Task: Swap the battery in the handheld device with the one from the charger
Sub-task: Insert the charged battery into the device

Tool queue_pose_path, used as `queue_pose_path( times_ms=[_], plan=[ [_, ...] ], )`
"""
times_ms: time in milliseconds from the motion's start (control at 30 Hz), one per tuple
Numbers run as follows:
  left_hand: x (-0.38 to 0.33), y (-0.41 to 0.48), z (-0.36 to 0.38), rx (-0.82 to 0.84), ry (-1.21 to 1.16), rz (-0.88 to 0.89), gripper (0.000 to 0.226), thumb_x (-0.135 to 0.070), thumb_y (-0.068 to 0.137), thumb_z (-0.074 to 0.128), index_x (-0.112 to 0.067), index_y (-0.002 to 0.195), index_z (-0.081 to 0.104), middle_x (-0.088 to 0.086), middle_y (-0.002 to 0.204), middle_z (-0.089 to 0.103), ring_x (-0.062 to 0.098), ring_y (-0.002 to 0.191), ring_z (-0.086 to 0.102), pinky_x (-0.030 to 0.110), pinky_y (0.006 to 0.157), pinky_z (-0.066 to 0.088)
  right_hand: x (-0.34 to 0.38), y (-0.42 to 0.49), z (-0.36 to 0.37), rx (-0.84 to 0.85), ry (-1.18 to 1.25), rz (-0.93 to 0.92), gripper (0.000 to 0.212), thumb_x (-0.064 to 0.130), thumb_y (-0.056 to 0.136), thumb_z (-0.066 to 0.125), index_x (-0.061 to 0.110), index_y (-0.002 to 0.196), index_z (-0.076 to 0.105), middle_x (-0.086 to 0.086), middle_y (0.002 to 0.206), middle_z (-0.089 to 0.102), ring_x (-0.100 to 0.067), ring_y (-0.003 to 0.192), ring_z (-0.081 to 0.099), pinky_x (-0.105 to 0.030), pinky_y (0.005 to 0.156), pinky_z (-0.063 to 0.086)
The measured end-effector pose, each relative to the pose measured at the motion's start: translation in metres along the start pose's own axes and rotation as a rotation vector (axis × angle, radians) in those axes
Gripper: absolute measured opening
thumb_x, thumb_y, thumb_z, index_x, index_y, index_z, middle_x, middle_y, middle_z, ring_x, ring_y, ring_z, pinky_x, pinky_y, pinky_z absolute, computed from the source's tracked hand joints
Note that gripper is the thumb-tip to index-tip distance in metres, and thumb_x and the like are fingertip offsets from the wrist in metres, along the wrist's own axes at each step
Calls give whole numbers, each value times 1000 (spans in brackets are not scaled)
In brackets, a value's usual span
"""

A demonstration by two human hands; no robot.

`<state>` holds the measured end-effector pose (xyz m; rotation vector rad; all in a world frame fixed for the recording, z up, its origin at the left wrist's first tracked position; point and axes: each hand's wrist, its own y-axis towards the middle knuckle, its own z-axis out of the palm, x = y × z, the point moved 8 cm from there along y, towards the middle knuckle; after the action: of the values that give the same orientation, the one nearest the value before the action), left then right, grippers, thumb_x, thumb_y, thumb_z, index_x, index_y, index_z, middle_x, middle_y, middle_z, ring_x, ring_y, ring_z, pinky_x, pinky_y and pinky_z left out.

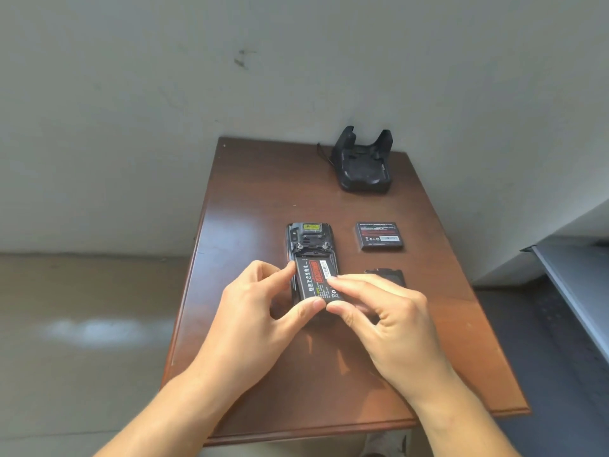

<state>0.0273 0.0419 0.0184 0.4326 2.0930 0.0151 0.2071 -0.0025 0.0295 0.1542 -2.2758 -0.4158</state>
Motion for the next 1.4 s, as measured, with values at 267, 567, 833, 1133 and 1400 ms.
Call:
queue_pose_path(
  times_ms=[267,567,833,1133,1400],
  plan=[
    [3,3,3,37,38,1,51,-71,80,55,-38,114,72,-12,82,54,0,80,54,6,65,36,-3,2,3,-1,18,-7,29,30,92,70,20,119,76,7,113,74,-8,104,71,-26,74,63],
    [7,4,8,41,150,18,60,-71,80,49,-34,124,68,-14,86,51,7,72,54,20,66,44,-6,1,6,26,-73,-42,31,40,96,63,21,117,74,12,107,67,-13,97,68,-33,69,60],
    [9,4,2,-11,99,8,60,-71,74,58,-29,113,77,-16,83,59,7,64,57,15,63,45,-4,2,4,10,-114,-60,25,37,96,67,22,115,74,12,102,65,-9,93,66,-33,70,57],
    [4,7,-5,1,47,8,48,-53,68,76,-21,103,79,-18,108,71,-5,67,62,-2,65,38,-9,6,12,91,-85,-14,25,44,91,67,28,111,71,18,140,59,-11,116,63,-30,76,61],
    [10,8,2,100,93,22,54,-45,72,82,-27,121,72,-14,112,62,-4,64,57,2,64,37,-13,14,17,207,-169,-43,43,50,93,57,30,130,67,19,136,59,-13,122,56,-31,82,59]
  ],
)
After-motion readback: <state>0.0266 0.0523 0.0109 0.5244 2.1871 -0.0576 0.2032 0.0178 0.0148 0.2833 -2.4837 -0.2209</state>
